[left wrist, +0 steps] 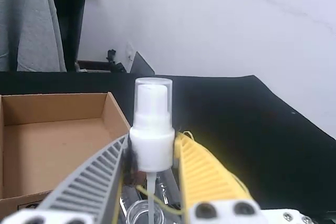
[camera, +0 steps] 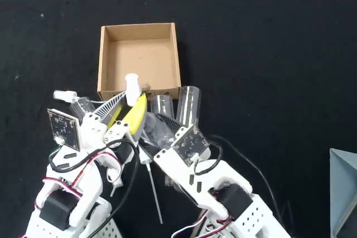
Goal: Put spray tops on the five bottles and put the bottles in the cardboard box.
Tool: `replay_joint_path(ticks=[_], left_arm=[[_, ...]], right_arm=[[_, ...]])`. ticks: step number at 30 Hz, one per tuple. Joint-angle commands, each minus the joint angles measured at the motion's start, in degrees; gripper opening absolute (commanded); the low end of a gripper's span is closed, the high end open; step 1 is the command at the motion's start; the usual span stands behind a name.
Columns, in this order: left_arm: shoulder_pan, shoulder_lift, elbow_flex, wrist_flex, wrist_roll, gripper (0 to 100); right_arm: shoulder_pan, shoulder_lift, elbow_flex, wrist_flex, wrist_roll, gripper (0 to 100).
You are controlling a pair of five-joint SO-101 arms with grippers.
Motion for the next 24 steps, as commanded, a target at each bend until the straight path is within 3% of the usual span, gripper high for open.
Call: replay_joint_path(ticks=[1, 11, 16, 21, 24], left_arm=[[0.92, 0.00, -0.57, 0.09, -0.62, 3], [0.92, -0.26, -1.01, 2.02, -0.62, 3], [0.75, -0.35, -1.10, 2.81, -0.62, 3], [0.40, -0.35, -0.92, 2.99, -0.35, 14], [0.40, -0.35, -0.84, 2.99, -0.26, 15]], right_arm=[[1.58, -5.32, -0.31, -1.85, -2.46, 2.5], [1.49, -5.32, -0.31, -1.93, -2.81, 2.6], [1.49, -5.32, 0.31, -4.75, -8.18, 2.6], [1.58, -5.23, 1.89, -7.82, -8.35, 2.2], [1.58, -5.23, 1.89, -7.82, -8.44, 2.2]])
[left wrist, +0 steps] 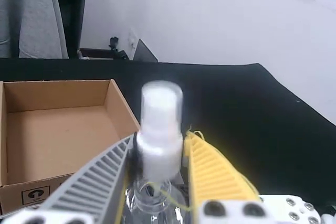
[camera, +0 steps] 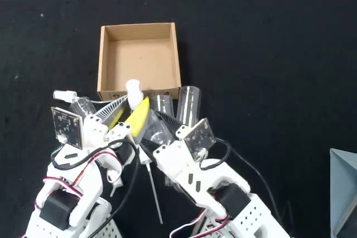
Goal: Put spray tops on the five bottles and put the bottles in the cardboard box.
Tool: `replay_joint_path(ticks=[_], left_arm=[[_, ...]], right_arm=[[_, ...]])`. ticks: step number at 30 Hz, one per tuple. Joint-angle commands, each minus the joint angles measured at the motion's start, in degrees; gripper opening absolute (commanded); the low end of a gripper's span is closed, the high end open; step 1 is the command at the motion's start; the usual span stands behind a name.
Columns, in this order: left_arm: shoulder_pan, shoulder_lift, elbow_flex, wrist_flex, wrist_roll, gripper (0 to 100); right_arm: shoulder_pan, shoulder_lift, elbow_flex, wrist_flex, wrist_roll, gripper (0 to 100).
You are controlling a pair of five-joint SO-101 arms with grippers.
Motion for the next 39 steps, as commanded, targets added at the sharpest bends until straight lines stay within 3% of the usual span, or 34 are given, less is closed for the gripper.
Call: replay_joint_path(ticks=[1, 19, 24, 32, 39], left_arm=[[0.31, -0.53, -0.75, 0.35, -0.18, 15], [0.22, -0.53, -2.42, 2.90, -0.62, 15], [-0.04, -0.53, -2.42, 2.99, -0.44, 23], [-7.52, -0.62, -7.43, 3.87, -0.09, 23], [-8.40, -0.62, -11.47, 6.59, -0.09, 24]], right_arm=[[1.58, -5.23, -0.31, -2.11, -0.70, 2.2], [4.48, -5.23, -0.31, -2.64, -0.70, 2.5], [4.40, -5.23, -0.31, -2.64, -0.44, 2.5], [4.40, -5.23, -0.31, -2.64, -0.44, 2.2], [4.40, -5.23, -0.31, -2.64, -0.44, 2.2]])
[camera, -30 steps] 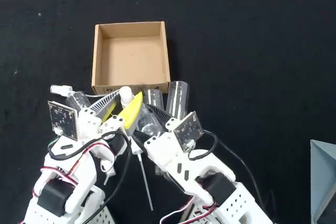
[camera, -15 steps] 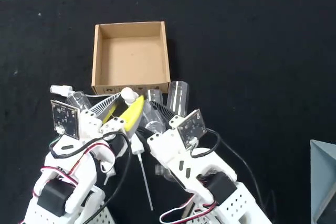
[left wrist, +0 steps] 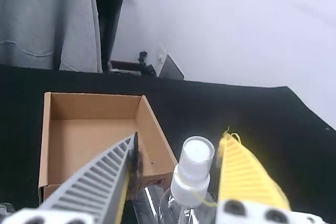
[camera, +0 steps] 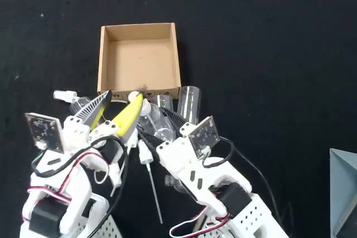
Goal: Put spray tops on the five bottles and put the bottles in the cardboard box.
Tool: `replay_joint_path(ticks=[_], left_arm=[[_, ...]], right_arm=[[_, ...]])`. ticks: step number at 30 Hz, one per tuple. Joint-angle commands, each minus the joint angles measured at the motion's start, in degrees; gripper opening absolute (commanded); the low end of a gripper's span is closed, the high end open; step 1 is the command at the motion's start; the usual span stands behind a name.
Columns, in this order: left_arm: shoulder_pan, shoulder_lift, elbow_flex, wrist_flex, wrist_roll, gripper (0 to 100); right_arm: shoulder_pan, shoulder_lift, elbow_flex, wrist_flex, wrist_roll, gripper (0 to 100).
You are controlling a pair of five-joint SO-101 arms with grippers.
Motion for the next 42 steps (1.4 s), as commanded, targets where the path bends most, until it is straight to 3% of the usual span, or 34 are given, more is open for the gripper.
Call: replay_joint_path(ticks=[1, 6, 16, 35, 42], left_arm=[[-0.84, -0.26, -4.26, 0.09, 0.09, 24], [-1.45, -0.26, -5.93, 0.18, 0.09, 23], [-10.68, -0.26, -6.29, 0.18, 5.27, 23], [-13.32, -0.26, -1.19, -0.18, 4.84, 23], [-12.88, -0.26, 6.29, -9.41, 4.84, 23]], right_arm=[[1.76, -5.23, -0.31, -2.02, -0.35, 2.2], [1.76, -5.23, -0.31, -2.02, -0.35, 2.2], [1.67, -5.23, -0.31, -2.02, -0.35, 2.2], [1.58, -5.32, -0.66, -3.60, -0.70, 2.2], [1.58, -5.32, -1.45, -3.43, -0.70, 2.2]])
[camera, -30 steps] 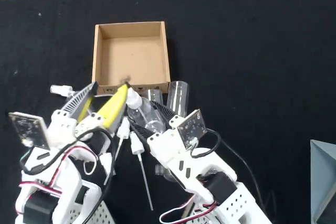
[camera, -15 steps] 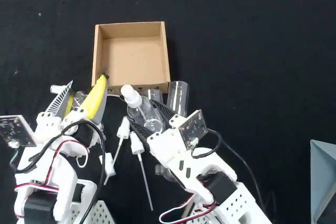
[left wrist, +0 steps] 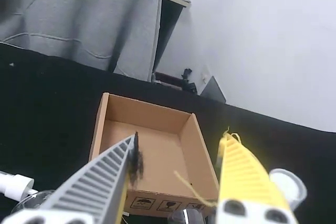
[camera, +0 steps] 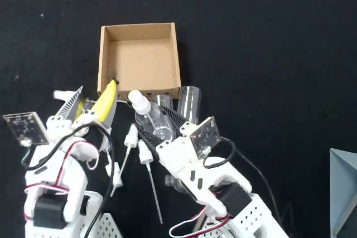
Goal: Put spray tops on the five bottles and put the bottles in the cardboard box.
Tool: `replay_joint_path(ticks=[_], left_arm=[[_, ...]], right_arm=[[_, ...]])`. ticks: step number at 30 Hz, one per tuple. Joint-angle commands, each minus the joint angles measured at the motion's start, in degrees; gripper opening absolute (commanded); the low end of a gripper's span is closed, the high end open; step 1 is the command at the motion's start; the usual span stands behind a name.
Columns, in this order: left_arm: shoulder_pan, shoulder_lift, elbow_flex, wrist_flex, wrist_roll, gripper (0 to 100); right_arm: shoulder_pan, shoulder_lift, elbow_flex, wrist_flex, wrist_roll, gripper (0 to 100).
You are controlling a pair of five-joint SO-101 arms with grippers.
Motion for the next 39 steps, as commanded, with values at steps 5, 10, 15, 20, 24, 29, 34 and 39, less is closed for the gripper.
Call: replay_joint_path(ticks=[5, 10, 15, 20, 24, 29, 34, 39], left_arm=[[0.04, -0.26, 4.35, -8.70, 0.09, 23], [2.15, -0.26, 4.26, -8.53, 0.09, 23], [7.78, -0.26, 4.35, -7.82, -2.55, 23], [12.26, -0.26, 3.74, -4.84, -5.10, 23], [14.46, -0.26, 3.74, -4.66, -6.51, 23], [14.73, -0.26, 3.74, -4.66, -6.59, 23], [14.81, -0.26, 3.74, -4.66, -6.59, 23], [14.90, -0.26, 3.74, -4.66, -6.59, 23]], right_arm=[[1.58, -5.32, -1.45, -1.93, -0.53, 2.2], [1.32, -5.32, -1.45, -1.85, -0.44, 2.2], [-0.44, -5.32, -1.10, -1.76, -0.18, 2.2], [-0.26, -5.32, -1.10, -1.76, -0.18, 2.2], [-0.26, -5.32, -1.01, -1.76, -0.18, 2.2], [-0.26, -5.32, -1.01, -1.76, -0.18, 2.2], [-0.26, -5.23, -0.92, -1.76, -0.18, 2.2], [-0.26, -5.23, -0.92, -1.76, -0.18, 2.2]])
